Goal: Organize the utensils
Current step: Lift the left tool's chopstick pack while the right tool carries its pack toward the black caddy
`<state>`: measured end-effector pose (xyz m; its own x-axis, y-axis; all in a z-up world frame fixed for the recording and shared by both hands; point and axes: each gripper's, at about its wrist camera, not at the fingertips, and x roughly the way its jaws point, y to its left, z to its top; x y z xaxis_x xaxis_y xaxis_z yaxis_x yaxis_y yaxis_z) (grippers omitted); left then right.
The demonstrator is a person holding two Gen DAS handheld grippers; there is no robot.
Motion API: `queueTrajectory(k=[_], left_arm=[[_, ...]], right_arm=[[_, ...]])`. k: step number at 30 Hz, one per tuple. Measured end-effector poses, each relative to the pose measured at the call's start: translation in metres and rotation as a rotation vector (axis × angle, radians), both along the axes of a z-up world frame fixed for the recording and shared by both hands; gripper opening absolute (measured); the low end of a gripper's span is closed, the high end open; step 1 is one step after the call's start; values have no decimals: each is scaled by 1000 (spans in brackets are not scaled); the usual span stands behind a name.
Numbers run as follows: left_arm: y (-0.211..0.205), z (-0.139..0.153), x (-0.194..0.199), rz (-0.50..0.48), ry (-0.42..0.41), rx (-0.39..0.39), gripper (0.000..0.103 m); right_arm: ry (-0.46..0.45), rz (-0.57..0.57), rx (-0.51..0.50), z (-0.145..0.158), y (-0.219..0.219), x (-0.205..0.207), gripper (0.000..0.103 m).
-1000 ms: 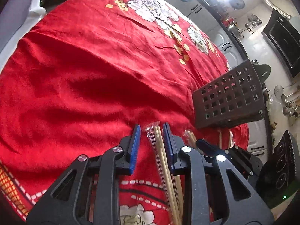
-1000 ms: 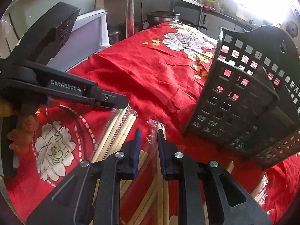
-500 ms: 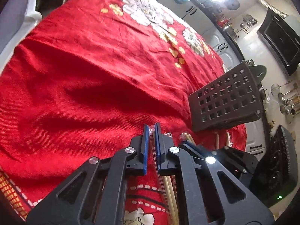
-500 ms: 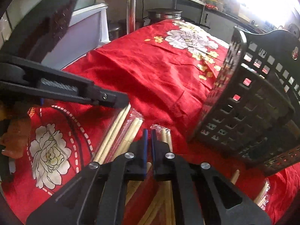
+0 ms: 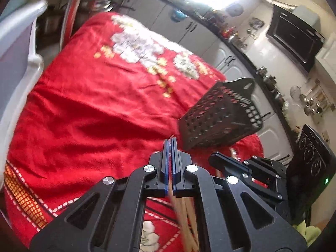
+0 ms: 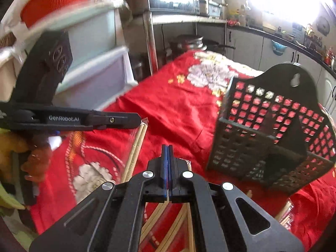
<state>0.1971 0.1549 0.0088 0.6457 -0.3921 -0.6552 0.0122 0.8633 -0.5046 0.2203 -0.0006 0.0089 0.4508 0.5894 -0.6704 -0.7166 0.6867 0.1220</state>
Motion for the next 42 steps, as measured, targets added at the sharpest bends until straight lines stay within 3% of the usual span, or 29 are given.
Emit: queueTrajectory(k=[3,6,13,14,16,18,30,33,42], left_arm=[[-10,17,-5,-16,-44,25,0],[-16,27,-8,-31,-69,30,0],[-34,46,-14,-69,-117,34,0],[-35,48,-15,-72,-121,34,0],[-40,52,-15,-82,-131,33,0],[-43,57,-15,-88,-143,35,0],[-60,77,-18,-110,-182,52,0],[-63,83,-19,-113,-192,54,0],[-75,113,-20,-125,-253,59,0]], right_arm=[[-14,-14,41,13,-17,-5,1],[-13,-13,20,15,-22,-5,1],[67,-2,-85,-22,-28,-4,3],[77,-8,-96,-28,-30,-4,5],[97,-15,-105,-37,-34,-5,20],[101,-16,-117,-44,-38,-8,25],[167,6,-152,-76,-33,-4,25],[166,10,-164,-76,-28,-4,12],[152,-18,-13,-43,-68,-12,11]])
